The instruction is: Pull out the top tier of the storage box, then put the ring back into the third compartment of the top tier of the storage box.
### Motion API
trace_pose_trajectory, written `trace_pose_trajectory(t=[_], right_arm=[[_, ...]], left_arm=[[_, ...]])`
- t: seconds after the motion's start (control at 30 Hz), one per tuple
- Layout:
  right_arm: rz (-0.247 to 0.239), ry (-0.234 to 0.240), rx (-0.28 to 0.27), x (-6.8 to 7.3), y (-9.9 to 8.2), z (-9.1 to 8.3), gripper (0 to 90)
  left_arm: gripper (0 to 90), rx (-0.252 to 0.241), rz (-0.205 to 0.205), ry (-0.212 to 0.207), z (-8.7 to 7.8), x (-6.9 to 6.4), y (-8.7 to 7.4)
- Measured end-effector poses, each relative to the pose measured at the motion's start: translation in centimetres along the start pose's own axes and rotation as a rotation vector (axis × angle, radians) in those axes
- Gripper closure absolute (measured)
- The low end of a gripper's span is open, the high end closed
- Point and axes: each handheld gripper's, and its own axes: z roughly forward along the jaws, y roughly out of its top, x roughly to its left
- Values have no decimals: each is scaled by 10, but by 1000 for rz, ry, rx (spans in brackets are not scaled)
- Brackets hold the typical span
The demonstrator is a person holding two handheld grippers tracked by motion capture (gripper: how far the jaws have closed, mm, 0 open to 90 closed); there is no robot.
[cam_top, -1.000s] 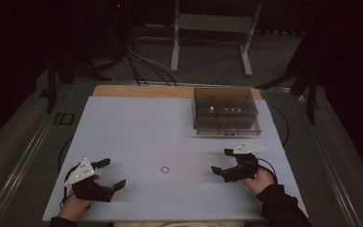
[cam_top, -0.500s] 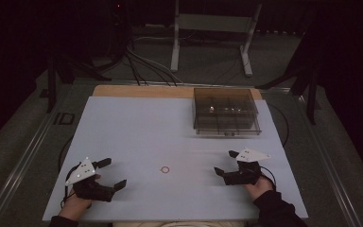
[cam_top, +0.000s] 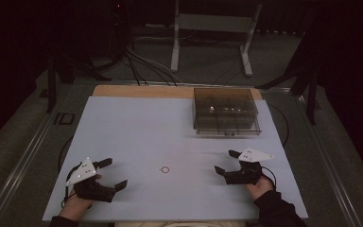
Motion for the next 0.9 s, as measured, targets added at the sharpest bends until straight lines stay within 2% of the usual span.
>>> trace_pose_trajectory(t=[0.4,0.9], right_arm=[[-21,-5,-26,3,10,-3,136],[-28,17,-80,8,48,5,142]], left_arm=[[0,0,-3,0,0,0,0],[0,-1,-2,6,-2,-1,-1]])
